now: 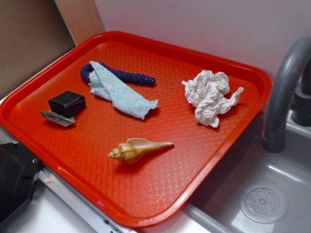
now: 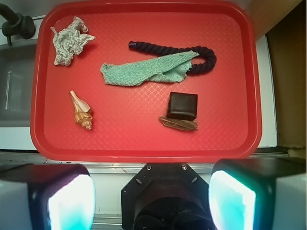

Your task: Grab the shell.

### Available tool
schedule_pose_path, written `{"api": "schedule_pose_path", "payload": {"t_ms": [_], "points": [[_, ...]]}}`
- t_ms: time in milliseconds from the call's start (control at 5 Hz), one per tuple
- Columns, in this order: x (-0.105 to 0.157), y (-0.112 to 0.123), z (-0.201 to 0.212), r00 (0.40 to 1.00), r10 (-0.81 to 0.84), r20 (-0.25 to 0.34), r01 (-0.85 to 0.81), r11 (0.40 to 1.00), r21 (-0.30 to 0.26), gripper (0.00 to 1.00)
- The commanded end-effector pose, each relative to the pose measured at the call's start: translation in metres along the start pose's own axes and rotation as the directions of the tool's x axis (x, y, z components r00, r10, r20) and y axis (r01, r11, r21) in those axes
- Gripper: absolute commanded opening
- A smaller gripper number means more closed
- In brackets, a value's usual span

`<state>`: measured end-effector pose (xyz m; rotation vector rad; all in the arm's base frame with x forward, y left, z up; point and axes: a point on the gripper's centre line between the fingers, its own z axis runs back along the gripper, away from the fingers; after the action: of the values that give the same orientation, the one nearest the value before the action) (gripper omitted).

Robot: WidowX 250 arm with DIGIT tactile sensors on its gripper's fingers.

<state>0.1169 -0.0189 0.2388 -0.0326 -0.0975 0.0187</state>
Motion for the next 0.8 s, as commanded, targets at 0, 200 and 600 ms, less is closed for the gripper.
{"api": "schedule_pose_path", "payload": {"t_ms": [0,200,600], "points": [[0.0,0.0,0.0,1.0,0.0,0.0,0.0,1.0,0.0,1.0],[0.024,-0.034,-0.031,0.968,-0.251,-0.008,0.251,0.968,0.021,1.0],[0.036,-0.08,-0.088,0.758,-0.651,-0.035,0.65,0.759,-0.04,1.0]]}}
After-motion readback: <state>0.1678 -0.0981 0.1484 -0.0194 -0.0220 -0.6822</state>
